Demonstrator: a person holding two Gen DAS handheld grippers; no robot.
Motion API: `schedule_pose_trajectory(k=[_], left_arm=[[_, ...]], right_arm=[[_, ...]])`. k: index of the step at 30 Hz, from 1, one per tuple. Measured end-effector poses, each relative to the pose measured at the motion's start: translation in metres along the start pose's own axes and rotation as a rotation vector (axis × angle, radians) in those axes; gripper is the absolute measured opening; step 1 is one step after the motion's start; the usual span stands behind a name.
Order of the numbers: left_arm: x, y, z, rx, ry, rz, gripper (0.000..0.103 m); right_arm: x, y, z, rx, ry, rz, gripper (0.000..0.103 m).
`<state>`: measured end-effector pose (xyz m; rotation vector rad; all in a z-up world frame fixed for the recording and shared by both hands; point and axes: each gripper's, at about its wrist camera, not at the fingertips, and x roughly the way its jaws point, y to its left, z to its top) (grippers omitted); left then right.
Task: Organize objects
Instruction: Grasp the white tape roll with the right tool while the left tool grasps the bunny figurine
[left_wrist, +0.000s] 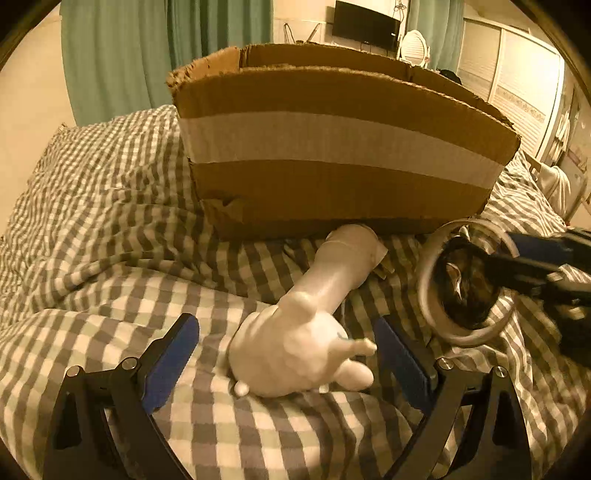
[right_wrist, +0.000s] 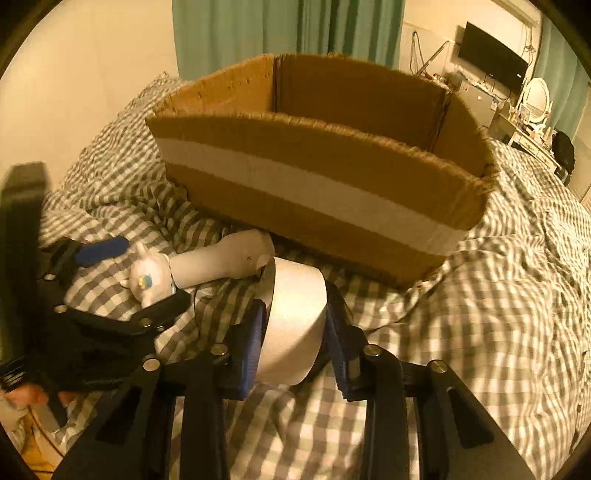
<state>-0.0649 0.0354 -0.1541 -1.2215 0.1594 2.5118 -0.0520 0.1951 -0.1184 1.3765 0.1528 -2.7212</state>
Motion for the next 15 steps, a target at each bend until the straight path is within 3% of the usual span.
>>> schedule_pose_trajectory(k=[1, 2, 7, 11, 12, 13, 15], left_arm=[[0.002, 0.0, 0.0, -0.002, 0.005, -0.006, 0.087], [0.003, 0.0, -0.001, -0.001, 0.013, -0.012, 0.071], [-0.002, -0.001, -0.003, 0.002, 0.018, -0.044, 0.069], [-0.027, -0.006, -0.005, -0.001, -0.018, -0.035, 0.066], [-0.033, -0.007, -0.003, -0.005, -0.022, -0.035, 0.06], [-0.04, -0.008, -0.003, -0.005, -0.021, -0.037, 0.04], [-0.048, -0.008, -0.002, -0.015, 0.006, -0.037, 0.04]], right_arm=[[-0.004, -0.001, 0.001, 0.002, -0.008, -0.003, 0.032], [-0.007, -0.003, 0.001, 0.005, -0.016, -0.005, 0.032], [-0.016, -0.005, 0.008, 0.014, -0.04, 0.009, 0.032], [-0.023, -0.004, 0.009, 0.016, -0.053, 0.017, 0.03], [-0.027, -0.005, 0.009, 0.018, -0.057, 0.019, 0.029], [-0.031, -0.004, 0.009, 0.017, -0.061, 0.02, 0.029], [-0.04, -0.002, 0.007, 0.006, -0.071, 0.013, 0.029]])
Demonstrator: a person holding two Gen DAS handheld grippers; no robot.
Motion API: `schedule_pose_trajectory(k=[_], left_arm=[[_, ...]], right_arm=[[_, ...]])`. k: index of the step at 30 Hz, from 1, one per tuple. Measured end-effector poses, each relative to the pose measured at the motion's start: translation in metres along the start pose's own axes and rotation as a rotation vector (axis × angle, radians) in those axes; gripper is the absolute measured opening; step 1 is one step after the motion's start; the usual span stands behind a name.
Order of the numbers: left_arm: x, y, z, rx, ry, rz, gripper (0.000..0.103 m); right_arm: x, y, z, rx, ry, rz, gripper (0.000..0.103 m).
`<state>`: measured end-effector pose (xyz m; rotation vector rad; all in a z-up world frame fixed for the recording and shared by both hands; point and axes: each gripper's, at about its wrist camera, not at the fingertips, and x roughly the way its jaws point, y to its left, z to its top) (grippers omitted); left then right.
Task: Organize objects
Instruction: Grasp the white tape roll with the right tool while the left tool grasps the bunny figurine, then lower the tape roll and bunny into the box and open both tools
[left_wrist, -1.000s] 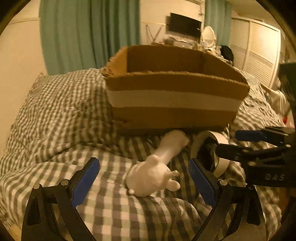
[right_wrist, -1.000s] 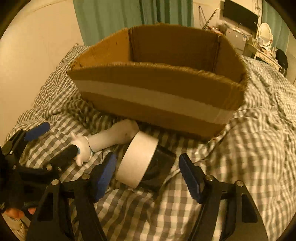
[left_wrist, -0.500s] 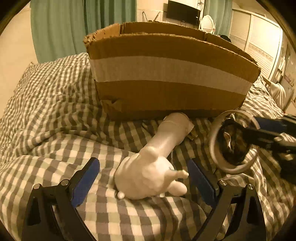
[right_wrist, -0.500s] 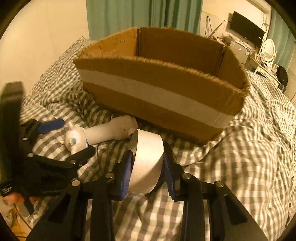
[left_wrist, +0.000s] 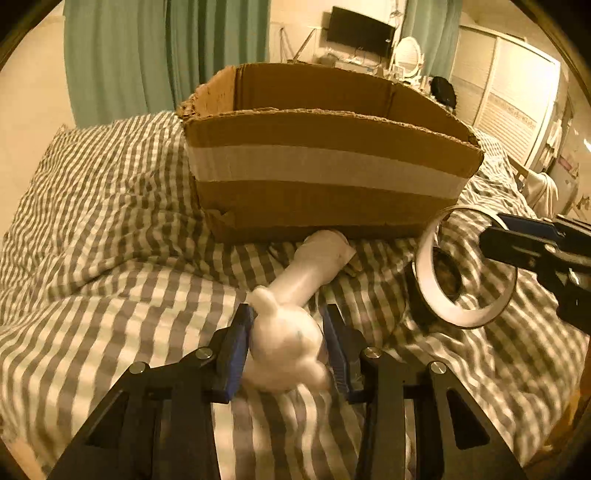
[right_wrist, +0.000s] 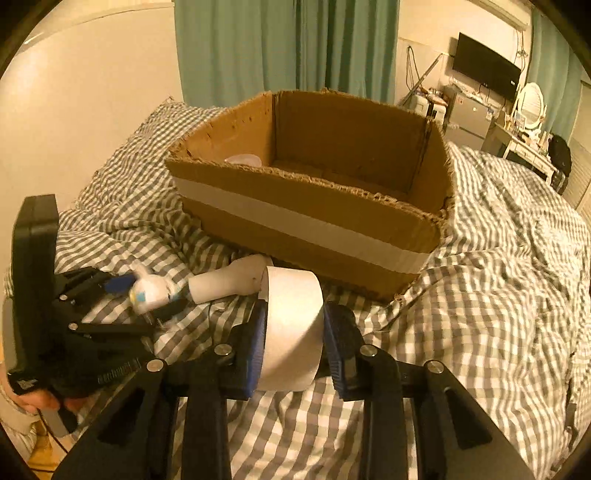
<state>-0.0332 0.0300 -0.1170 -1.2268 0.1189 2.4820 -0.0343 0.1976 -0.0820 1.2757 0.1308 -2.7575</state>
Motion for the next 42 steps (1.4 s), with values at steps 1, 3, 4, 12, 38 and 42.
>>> schedule_pose_trajectory(k=[1, 3, 4, 12, 38, 42], left_arm=[[-0.004, -0.001, 0.0, -0.001, 0.01, 0.007, 0.04], [-0.008, -0.002, 0.0, -0.01, 0.015, 0.005, 0.04], [-0.013, -0.001, -0.003, -0.029, 0.012, -0.008, 0.04], [-0.047, -0.002, 0.002, -0.043, 0.0, 0.007, 0.04], [-0.124, -0.026, 0.214, -0.04, -0.297, -0.014, 0.04], [-0.079, -0.026, 0.246, -0.047, -0.291, -0.02, 0.04]], right_arm=[[-0.006, 0.002, -0.001, -0.011, -0.005, -0.007, 0.029], [-0.012, 0.004, -0.003, -0.018, -0.01, -0.016, 0.029], [-0.015, 0.003, -0.005, -0.01, -0.013, -0.014, 0.029], [-0.044, 0.002, -0.015, 0.023, -0.035, 0.006, 0.029], [-0.116, -0.036, 0.132, -0.028, -0.309, -0.026, 0.029], [-0.085, -0.056, 0.167, -0.025, -0.33, -0.056, 0.029]])
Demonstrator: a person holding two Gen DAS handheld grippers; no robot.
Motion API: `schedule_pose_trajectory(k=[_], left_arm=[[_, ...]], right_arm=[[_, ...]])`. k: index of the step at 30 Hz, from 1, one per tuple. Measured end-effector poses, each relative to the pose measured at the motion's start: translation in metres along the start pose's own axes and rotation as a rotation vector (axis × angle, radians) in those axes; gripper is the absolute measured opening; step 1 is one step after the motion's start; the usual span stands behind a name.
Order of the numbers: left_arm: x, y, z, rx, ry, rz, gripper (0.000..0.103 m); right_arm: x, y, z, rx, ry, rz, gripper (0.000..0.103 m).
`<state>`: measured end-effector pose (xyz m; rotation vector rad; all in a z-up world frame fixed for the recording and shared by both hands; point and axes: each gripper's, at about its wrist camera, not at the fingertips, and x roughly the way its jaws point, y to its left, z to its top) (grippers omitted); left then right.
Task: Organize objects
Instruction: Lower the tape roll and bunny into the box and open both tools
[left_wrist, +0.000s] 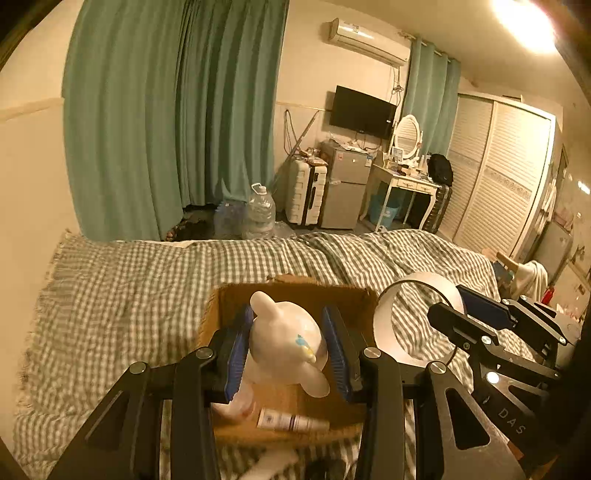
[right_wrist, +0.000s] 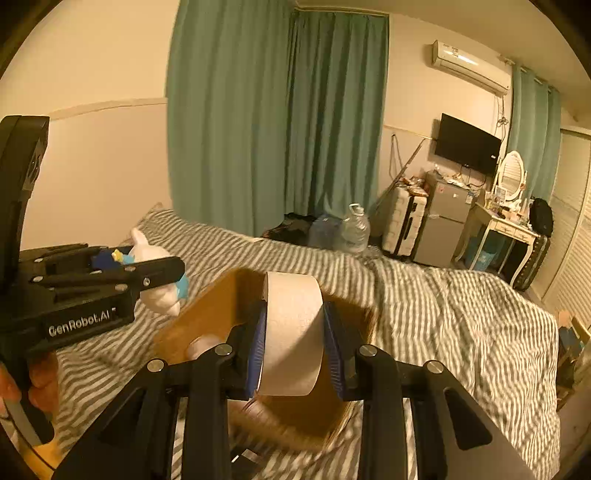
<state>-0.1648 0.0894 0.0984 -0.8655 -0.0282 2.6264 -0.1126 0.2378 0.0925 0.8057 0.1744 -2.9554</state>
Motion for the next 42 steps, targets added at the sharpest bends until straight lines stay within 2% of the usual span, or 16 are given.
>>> schedule_pose_trajectory(k=[4, 10, 15, 18, 20, 22, 23, 25, 28, 35, 39, 42], left_arm=[[0.067, -0.003, -0.001, 0.022, 0.048, 0.025, 0.04], [0.148, -0.003, -0.023, 0.04, 0.141, 0.051, 0.04], [0.18, -0.005, -0.042, 0.025, 0.206, 0.077, 0.04], [0.184, -0.002, -0.052, 0.011, 0.23, 0.075, 0.046], [0.179, -0.001, -0.053, 0.017, 0.217, 0.1, 0.072], [0.167, -0.003, -0.048, 0.03, 0.174, 0.13, 0.085], [0.159, -0.003, -0.046, 0.038, 0.162, 0.132, 0.086], [0.14, -0.006, -0.04, 0.055, 0.142, 0.12, 0.086], [0.097, -0.009, -0.028, 0.065, 0.1, 0.115, 0.092], [-0.001, -0.009, -0.015, 0.099, 0.004, 0.13, 0.101], [-0.042, -0.004, -0.032, 0.132, -0.034, 0.121, 0.103], [-0.059, 0.006, -0.057, 0.141, -0.025, 0.107, 0.103]], right_arm=[[0.056, -0.024, 0.0, 0.036, 0.038, 0.011, 0.029], [0.132, -0.051, -0.039, 0.085, 0.153, 0.036, 0.029], [0.165, -0.055, -0.064, 0.101, 0.211, 0.056, 0.029], [0.169, -0.052, -0.073, 0.098, 0.237, 0.056, 0.029], [0.165, -0.058, -0.073, 0.139, 0.232, 0.075, 0.029], [0.155, -0.065, -0.071, 0.178, 0.216, 0.093, 0.033], [0.148, -0.069, -0.067, 0.199, 0.202, 0.089, 0.042], [0.126, -0.075, -0.062, 0.231, 0.179, 0.08, 0.053], [0.095, -0.077, -0.049, 0.244, 0.163, 0.072, 0.061], [0.006, -0.049, -0.025, 0.181, 0.117, 0.035, 0.062], [-0.031, -0.022, -0.033, 0.119, 0.123, 0.008, 0.067], [-0.046, -0.003, -0.048, 0.094, 0.143, -0.003, 0.068]])
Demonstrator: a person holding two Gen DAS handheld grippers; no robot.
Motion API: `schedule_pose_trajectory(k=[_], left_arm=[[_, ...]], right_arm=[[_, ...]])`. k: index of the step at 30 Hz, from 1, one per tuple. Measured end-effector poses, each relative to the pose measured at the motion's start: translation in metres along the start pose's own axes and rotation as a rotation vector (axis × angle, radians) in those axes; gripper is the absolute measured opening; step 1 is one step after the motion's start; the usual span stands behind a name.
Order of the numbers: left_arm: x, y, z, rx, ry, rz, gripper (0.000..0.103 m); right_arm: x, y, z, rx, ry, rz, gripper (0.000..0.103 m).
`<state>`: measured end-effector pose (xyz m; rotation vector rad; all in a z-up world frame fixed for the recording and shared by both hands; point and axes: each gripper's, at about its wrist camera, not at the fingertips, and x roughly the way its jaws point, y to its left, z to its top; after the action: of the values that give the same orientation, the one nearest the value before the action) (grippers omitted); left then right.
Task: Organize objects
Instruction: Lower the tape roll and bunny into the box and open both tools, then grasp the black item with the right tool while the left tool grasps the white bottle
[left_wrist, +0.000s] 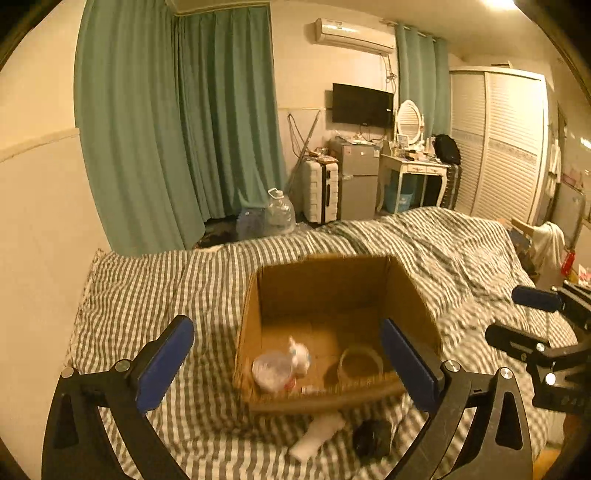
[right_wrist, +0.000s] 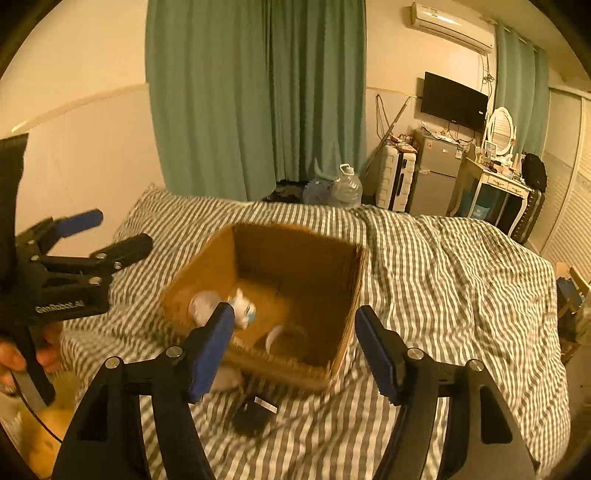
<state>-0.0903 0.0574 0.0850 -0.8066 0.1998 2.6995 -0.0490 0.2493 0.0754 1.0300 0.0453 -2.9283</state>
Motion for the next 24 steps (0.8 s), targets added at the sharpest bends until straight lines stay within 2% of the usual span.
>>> schedule_pose_trajectory(k=[5, 7, 14, 18, 21, 24], left_arm=[[0.004, 0.005, -0.059, 0.011, 0.04, 0.028, 0.103], [0.016, 0.004, -0.082, 0.013, 0.059, 0.053, 0.103], [0.069, 0.003, -0.166, -0.038, 0.152, 0.033, 0.103], [0.09, 0.001, -0.192, -0.022, 0.21, 0.043, 0.103], [0.101, 0.004, -0.198, -0.045, 0.245, 0.028, 0.103], [0.11, 0.012, -0.201, -0.075, 0.275, 0.049, 0.103]], right_arm=[[0.003, 0.021, -0.042, 0.004, 0.034, -0.005, 0.071], [0.014, 0.024, -0.061, 0.021, 0.058, 0.008, 0.072], [0.069, 0.031, -0.129, 0.07, 0.175, 0.017, 0.072], [0.102, 0.033, -0.15, 0.084, 0.236, 0.019, 0.072], [0.128, 0.034, -0.159, 0.104, 0.272, 0.031, 0.072], [0.15, 0.038, -0.165, 0.111, 0.293, 0.036, 0.072]])
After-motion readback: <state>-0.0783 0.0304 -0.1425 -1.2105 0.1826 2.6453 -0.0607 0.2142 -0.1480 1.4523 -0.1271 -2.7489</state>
